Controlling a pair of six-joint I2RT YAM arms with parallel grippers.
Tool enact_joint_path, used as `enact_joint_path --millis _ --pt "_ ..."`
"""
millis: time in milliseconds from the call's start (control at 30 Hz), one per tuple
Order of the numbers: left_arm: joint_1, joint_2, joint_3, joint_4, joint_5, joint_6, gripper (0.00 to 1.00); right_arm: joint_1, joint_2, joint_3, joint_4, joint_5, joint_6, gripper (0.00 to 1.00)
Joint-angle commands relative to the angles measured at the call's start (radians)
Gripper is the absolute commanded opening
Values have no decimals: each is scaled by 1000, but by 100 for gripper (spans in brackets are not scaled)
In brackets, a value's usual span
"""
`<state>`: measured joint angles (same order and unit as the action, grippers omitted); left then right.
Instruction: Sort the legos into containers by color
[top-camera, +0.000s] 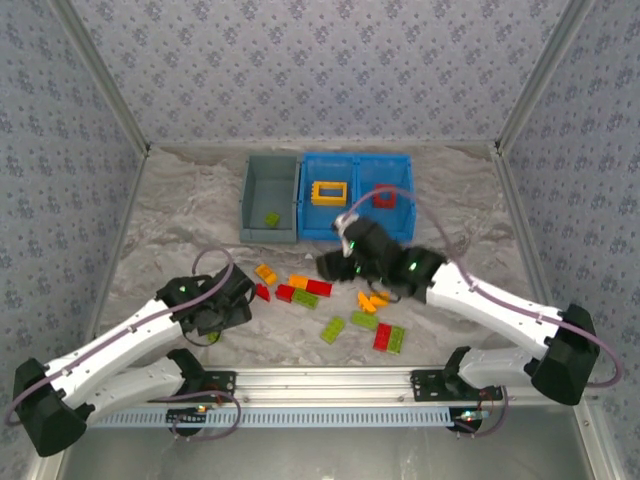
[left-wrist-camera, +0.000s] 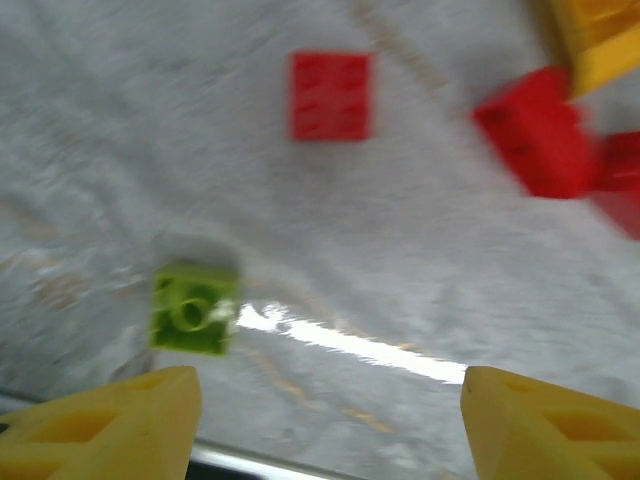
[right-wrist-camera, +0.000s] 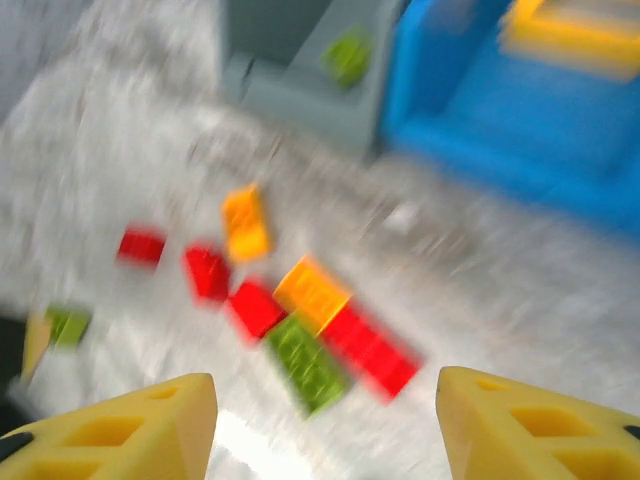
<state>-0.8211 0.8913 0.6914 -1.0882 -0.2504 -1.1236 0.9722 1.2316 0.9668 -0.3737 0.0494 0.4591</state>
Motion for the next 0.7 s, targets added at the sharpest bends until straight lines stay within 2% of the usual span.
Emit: enact_joint_path --millis 0,133,367,567,667 --pt "30 -11 -59 -34 -33 -46 73 154 -25 -115 291 -87 48 68" --pt "60 4 -111 14 -32 -31 76 263 39 -135 339 -56 92 70" --pt "143 20 -181 101 34 -20 77 284 98 -87 337 -49 102 70" --pt "280 16 -255 220 168 62 70 278 103 -66 314 -47 91 70" --pt "306 21 -272 251 199 73 63 279 107 -69 314 -49 101 70"
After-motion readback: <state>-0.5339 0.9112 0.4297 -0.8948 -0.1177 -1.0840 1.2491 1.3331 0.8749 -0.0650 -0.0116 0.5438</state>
